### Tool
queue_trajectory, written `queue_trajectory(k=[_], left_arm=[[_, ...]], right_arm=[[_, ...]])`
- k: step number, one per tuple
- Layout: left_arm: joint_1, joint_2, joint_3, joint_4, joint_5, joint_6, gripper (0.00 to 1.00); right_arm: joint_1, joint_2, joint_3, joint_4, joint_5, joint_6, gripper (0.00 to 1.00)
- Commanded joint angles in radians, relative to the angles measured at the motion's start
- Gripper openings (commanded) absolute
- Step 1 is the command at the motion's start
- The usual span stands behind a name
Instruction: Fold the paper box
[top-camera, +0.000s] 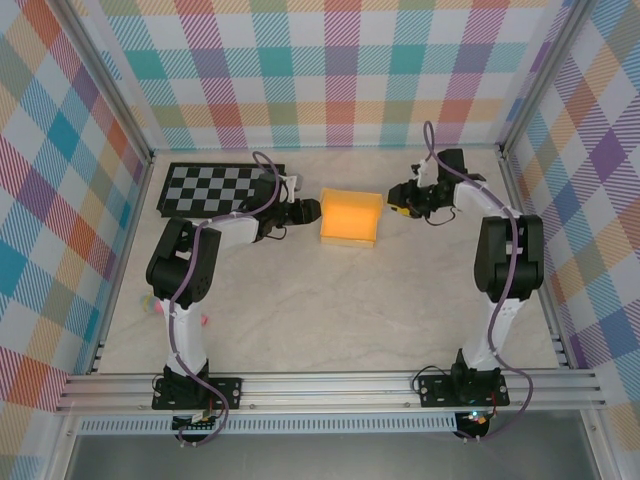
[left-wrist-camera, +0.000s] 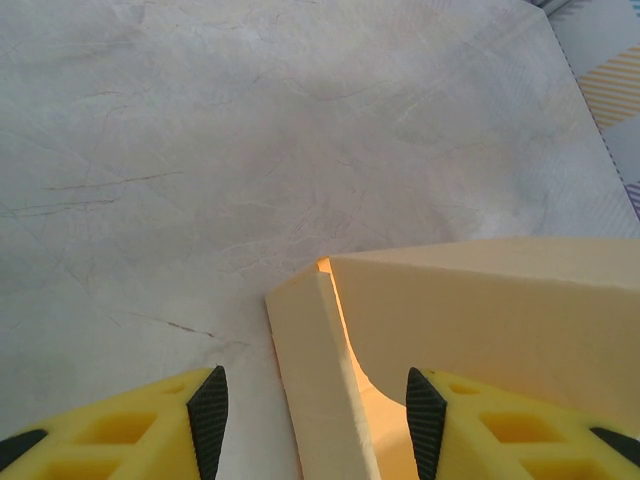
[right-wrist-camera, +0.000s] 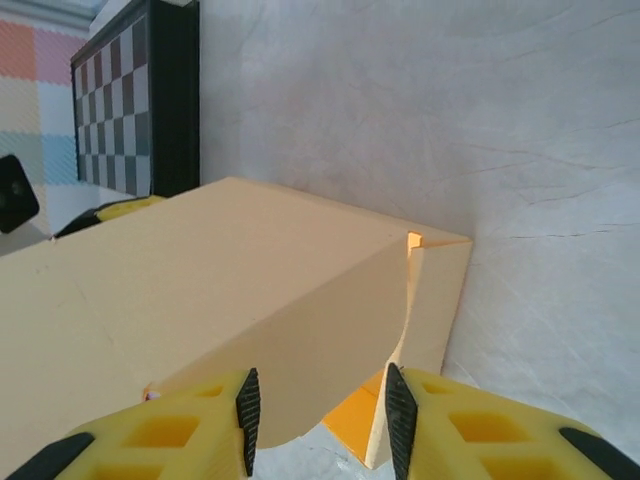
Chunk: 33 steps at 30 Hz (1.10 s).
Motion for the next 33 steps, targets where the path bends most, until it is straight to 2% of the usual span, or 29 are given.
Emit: queue_trajectory(k=[1, 5, 10, 14, 19, 27, 33], left_arm=[[0.004, -0.032, -0.014, 0.009, 0.002, 0.022, 0.52], [0.004, -0.033, -0.011, 0.011, 0.004, 0.02, 0.52], [0.004, -0.033, -0.011, 0.011, 0.004, 0.016, 0.52], [0.004, -0.031, -0.012, 0.011, 0.004, 0.016, 0.52], [0.004, -0.026, -0.015, 0.026, 0.007, 0.003, 0.52], [0.003, -0.02, -0.014, 0.028, 0.011, -0.003, 0.51], [0.003, -0.018, -0.018, 0.029, 0.011, -0.004, 0.51]], right_arm=[[-0.026, -0.05, -0.028, -0.005, 0.093, 0.075, 0.4], [-0.036, -0.05, 0.002, -0.011, 0.113, 0.155, 0.4], [-0.037, -0.029, 0.017, 0.104, -0.038, 0.347, 0.47], [-0.029, 0.011, 0.035, 0.123, -0.066, 0.506, 0.51], [0.003, 0.026, 0.042, 0.102, -0.083, 0.595, 0.57], [0.061, 0.052, 0.022, 0.117, -0.082, 0.639, 0.57], [0.076, 0.068, 0.029, 0.077, -0.045, 0.589, 0.48]])
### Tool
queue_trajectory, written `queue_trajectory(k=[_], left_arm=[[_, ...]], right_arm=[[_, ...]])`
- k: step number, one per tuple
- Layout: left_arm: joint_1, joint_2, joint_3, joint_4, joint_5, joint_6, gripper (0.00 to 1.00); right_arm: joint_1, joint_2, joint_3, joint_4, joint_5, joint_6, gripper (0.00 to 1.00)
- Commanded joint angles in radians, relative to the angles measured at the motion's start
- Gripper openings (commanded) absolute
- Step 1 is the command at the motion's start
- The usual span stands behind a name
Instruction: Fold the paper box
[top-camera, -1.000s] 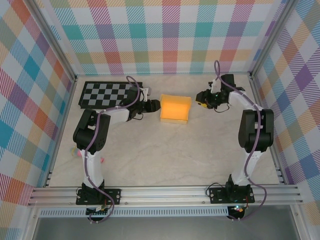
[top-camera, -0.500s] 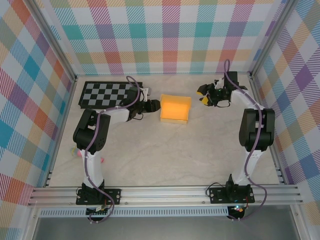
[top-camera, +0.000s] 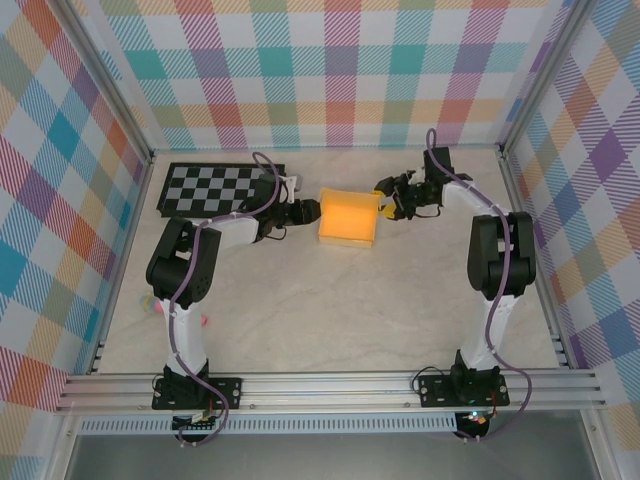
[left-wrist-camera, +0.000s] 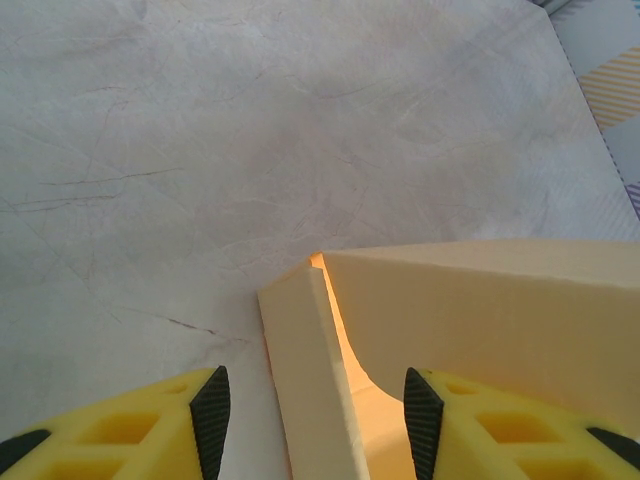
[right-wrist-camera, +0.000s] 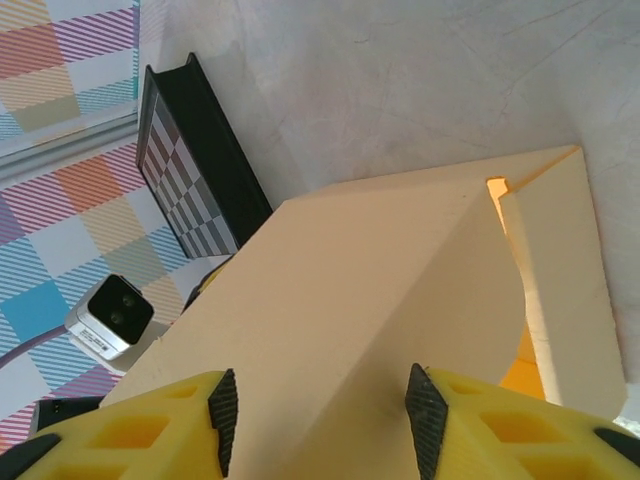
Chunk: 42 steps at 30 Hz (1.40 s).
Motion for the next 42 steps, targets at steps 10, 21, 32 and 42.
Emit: queue_trajectory(k=[10, 21, 32, 42], left_arm=[[-0.002, -0.012, -0.03, 0.045, 0.018, -0.011, 0.51], [-0.011, -0.001, -0.026, 0.056, 0.028, -0.023, 0.51], [-0.014, 0.013, -0.041, 0.075, 0.031, -0.034, 0.5], [-0.012, 0.011, -0.091, 0.096, 0.022, -0.043, 0.5]], right_arm=[[0.014, 0.017, -0.066, 0.005, 0.07, -0.058, 0.4], [0.049, 0.016, -0.038, 0.045, 0.05, 0.044, 0.43], [0.063, 0.015, -0.081, 0.066, 0.143, 0.049, 0.39], [0.066, -0.013, -0.184, 0.171, 0.204, 0.096, 0.31]])
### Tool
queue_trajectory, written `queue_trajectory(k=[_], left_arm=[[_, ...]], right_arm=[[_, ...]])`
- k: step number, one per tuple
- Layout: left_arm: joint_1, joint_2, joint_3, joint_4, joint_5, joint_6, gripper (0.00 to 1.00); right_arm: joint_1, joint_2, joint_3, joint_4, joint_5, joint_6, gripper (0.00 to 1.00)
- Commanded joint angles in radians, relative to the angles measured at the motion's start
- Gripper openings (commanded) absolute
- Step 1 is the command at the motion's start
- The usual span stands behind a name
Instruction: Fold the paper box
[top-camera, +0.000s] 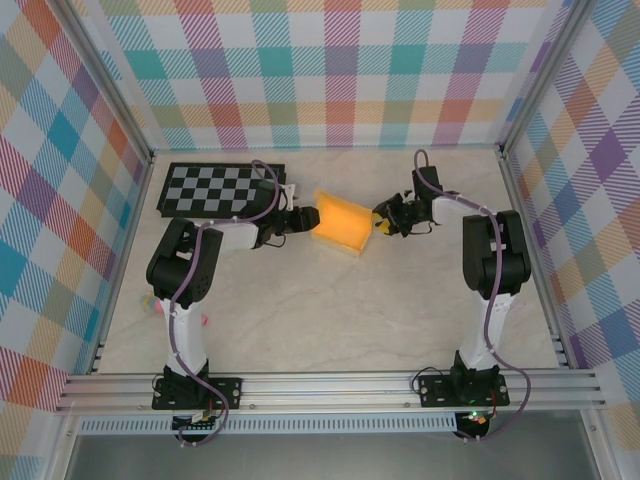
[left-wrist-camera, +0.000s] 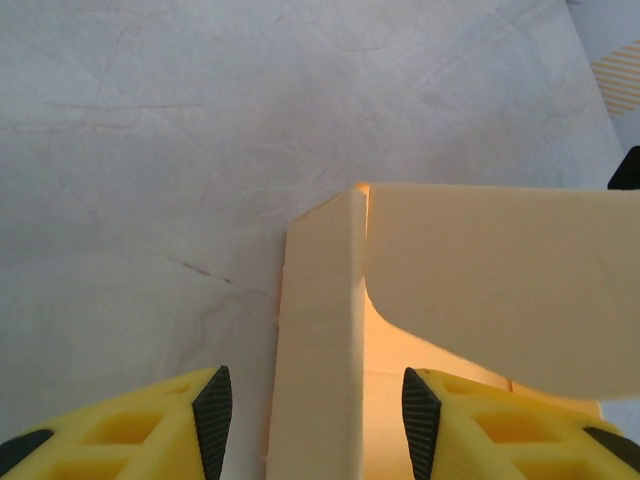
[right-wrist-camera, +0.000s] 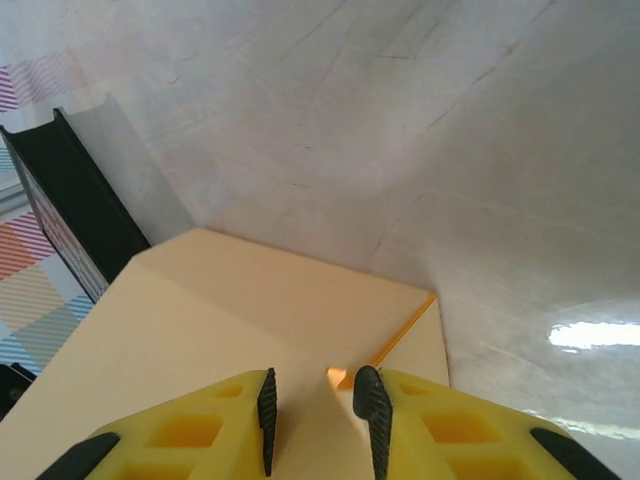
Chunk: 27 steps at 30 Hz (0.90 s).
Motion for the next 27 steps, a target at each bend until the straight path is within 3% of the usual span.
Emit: queue_trajectory(k=[1, 4, 8, 17, 27], left_arm=[[-0.011, 0.009, -0.022, 0.051, 0.011, -0.016, 0.5], [-0.011, 0.013, -0.027, 0.061, 0.017, -0.027, 0.5], [-0.011, 0.012, -0.027, 0.063, 0.017, -0.029, 0.5], [-0.006, -0.007, -0.035, 0.049, 0.009, -0.017, 0.5], [0.032, -0.247, -0.14, -0.083, 0.093, -0.041, 0.51]], right_arm=[[0.011, -0.031, -0.02, 0.042, 0.026, 0.037, 0.31], [0.011, -0.045, -0.016, 0.044, 0.019, 0.062, 0.33], [0.011, -0.067, 0.004, 0.029, -0.007, 0.102, 0.44], [0.003, -0.094, 0.078, -0.162, -0.002, 0.097, 0.53], [-0.019, -0.182, 0.034, -0.223, 0.052, 0.092, 0.55]])
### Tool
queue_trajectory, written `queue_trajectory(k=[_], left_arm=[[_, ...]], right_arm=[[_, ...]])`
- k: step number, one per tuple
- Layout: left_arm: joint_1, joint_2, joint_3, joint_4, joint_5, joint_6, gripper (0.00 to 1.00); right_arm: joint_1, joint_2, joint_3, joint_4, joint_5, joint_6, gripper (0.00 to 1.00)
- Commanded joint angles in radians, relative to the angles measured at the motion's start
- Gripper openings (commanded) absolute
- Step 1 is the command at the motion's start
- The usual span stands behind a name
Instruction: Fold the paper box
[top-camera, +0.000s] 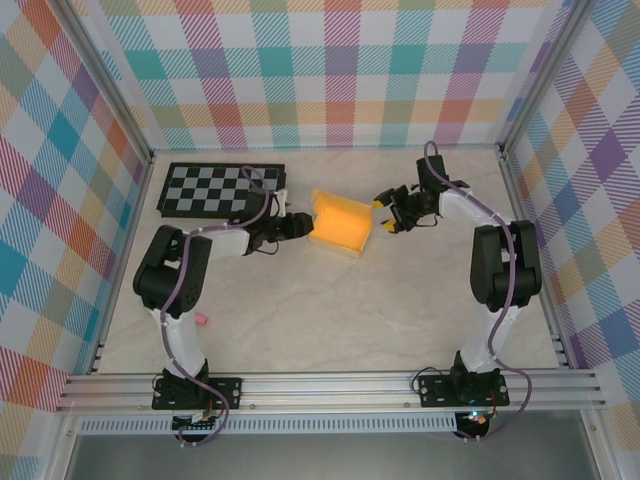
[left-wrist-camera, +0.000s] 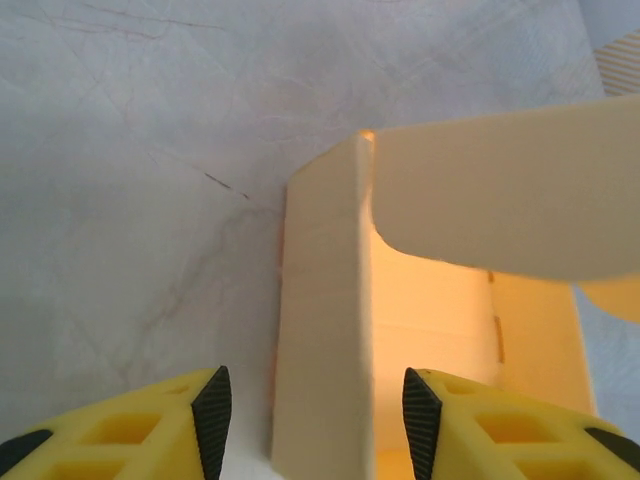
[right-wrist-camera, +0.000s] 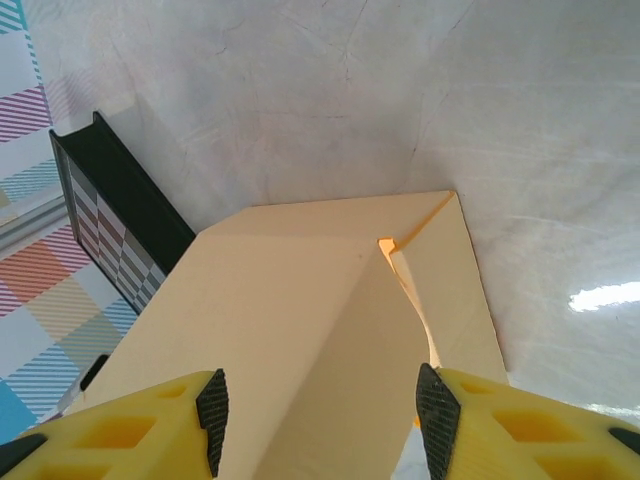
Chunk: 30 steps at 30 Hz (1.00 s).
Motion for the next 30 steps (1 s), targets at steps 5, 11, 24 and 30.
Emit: queue_trajectory(k=[5, 11, 24, 30], left_arm=[[0.031, -0.238, 0.029, -0.202, -0.063, 0.0, 0.54], [0.111, -0.076, 0.404, -0.517, -0.069, -0.047, 0.55], [0.118, 0.155, 0.57, -0.52, 0.103, -0.313, 0.53], [0.11, 0.148, 0.558, -0.479, 0.191, -0.319, 0.58]], right_arm=[[-0.028, -0.077, -0.031, -0.025, -0.012, 0.027, 0.56], [-0.024, -0.038, 0.009, 0.014, -0.141, 0.167, 0.61], [0.032, -0.013, -0.02, 0.118, -0.132, 0.373, 0.71], [0.038, 0.001, -0.03, 0.147, -0.128, 0.393, 0.71]])
